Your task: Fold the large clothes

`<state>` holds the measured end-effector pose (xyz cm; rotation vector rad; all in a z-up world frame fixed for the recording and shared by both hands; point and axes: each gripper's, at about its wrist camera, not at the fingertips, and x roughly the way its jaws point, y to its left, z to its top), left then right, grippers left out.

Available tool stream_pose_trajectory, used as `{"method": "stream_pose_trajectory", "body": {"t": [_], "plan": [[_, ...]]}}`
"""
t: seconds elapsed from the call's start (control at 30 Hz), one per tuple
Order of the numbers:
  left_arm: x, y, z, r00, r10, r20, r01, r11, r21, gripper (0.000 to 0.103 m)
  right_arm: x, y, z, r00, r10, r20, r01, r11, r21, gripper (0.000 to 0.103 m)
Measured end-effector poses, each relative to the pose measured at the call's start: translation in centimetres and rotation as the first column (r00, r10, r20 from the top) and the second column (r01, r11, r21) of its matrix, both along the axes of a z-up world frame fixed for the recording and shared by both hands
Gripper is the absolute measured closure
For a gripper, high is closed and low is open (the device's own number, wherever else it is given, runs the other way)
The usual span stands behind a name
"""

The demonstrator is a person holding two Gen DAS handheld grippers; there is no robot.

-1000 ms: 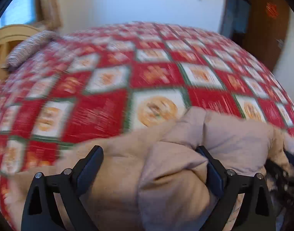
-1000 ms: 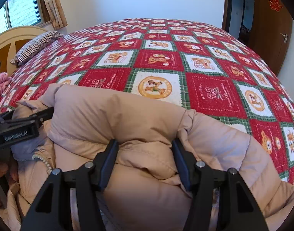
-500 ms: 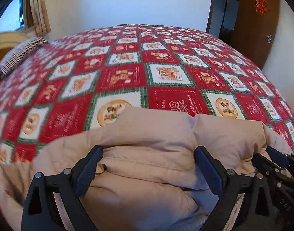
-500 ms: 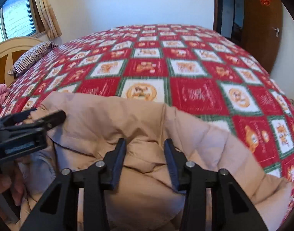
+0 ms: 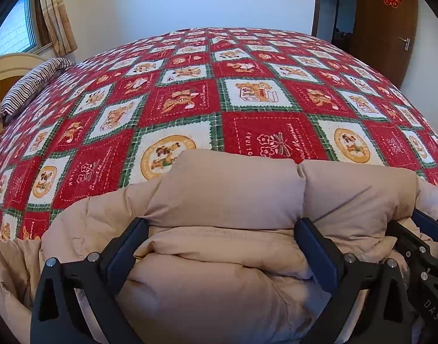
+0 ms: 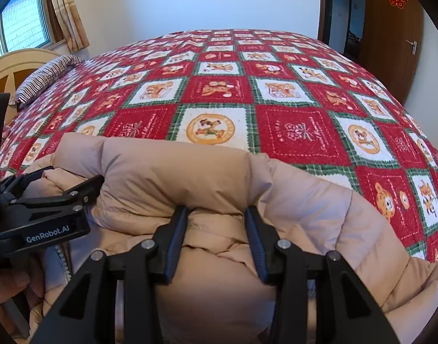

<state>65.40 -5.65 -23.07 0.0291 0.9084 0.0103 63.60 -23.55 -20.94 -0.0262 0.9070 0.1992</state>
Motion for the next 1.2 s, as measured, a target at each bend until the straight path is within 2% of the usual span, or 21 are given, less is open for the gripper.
{"method": "stream_pose_trajectory", "body": {"t": [0.27, 0.9, 0.97, 1.03, 1.07, 1.13, 1.17, 1.2], "plan": [[0.0, 0.0, -0.1, 1.0, 0.003, 0.005, -0.003, 1.0, -0.003, 0.001, 0.2, 0.5, -0.2, 1.0, -0.001, -0.005, 0.001, 1.0, -0.031, 0.057], [0.3, -0.3, 0.0, 1.0, 0.003, 0.0, -0.003, 1.0, 0.019, 0.001, 0.2, 0.5, -0.3, 1.0, -0.002, -0.005, 0.002, 0.999, -0.041, 0.056], [0.6, -0.1, 0.4, 1.0, -0.007, -0.019, 0.007, 1.0, 0.008, 0.001, 0.4, 0.6, -0.2, 1.0, 0.003, -0.007, -0.003, 0.999, -0.05, 0.054], [0.3, 0.5, 1.8, 0.999, -0.032, -0.015, 0.032, 0.999, -0.033, 0.001, 0.5, 0.6, 0.0, 1.0, 0.011, -0.015, -0.011, 0.998, -0.058, 0.053], [-0.4, 0.9, 3.1, 0.999, -0.046, 0.009, 0.047, 0.997, -0.061, 0.001, 0.4, 0.5, 0.5, 0.999, 0.027, -0.02, -0.028, 0.997, -0.068, 0.05], [-2.2, 1.9, 5.4, 0.996, -0.064, 0.062, 0.07, 0.992, -0.102, 0.001, -0.5, 0.1, 1.5, 0.999, 0.03, -0.013, -0.03, 0.997, -0.077, 0.037], [-2.9, 2.1, 6.1, 0.995, -0.071, 0.072, 0.079, 0.991, -0.108, 0.001, -1.5, -0.5, 2.5, 1.0, 0.025, 0.011, -0.024, 0.998, -0.06, 0.03], [-4.0, 2.7, 6.9, 0.993, -0.079, 0.083, 0.088, 0.99, -0.112, 0.001, -2.5, -1.1, 3.4, 0.999, 0.024, 0.03, -0.023, 0.999, -0.04, 0.028]]}}
